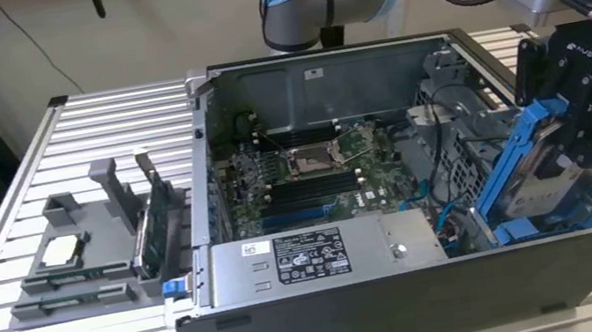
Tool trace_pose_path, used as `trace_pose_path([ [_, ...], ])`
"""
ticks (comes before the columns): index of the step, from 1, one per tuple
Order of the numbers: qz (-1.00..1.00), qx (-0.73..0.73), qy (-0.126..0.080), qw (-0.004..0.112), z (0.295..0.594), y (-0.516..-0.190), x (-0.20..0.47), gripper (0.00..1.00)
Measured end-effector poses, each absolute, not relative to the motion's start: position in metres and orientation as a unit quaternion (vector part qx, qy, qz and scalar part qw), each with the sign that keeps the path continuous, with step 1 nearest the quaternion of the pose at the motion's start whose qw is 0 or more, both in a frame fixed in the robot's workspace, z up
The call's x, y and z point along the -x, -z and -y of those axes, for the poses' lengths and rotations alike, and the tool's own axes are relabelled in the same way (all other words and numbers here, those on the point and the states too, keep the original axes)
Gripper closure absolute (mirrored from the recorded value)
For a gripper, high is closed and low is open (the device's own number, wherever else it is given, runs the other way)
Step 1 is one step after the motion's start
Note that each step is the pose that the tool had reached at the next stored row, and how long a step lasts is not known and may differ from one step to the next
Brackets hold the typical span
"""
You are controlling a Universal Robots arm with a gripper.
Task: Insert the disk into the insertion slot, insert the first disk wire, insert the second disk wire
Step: 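Insert the disk into the insertion slot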
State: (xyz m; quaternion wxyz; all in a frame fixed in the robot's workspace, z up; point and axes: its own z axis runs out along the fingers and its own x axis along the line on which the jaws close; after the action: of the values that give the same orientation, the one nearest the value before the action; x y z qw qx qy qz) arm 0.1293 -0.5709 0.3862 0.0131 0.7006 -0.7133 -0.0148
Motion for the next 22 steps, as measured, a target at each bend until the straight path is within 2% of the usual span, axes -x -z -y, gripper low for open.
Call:
trace_pose_path([
  [15, 0.713, -0.701, 0.015, 0.013, 0.5709, -0.379, -0.1294, 0.67],
  [16, 0.713, -0.701, 0.015, 0.013, 0.5709, -0.379, -0.1294, 0.66],
  [17, 0.713, -0.701, 0.015, 0.013, 0.5709, -0.379, -0.1294, 0.6],
  [18, 0.713, -0.701, 0.015, 0.013, 0.5709, -0.3791, -0.1294, 0.6],
  [19, 0.713, -0.701, 0.015, 0.013, 0.5709, -0.379, -0.1294, 0.53],
  [22, 0.713, -0.701, 0.015, 0.013, 0.5709, -0.379, -0.1293, 0.53],
])
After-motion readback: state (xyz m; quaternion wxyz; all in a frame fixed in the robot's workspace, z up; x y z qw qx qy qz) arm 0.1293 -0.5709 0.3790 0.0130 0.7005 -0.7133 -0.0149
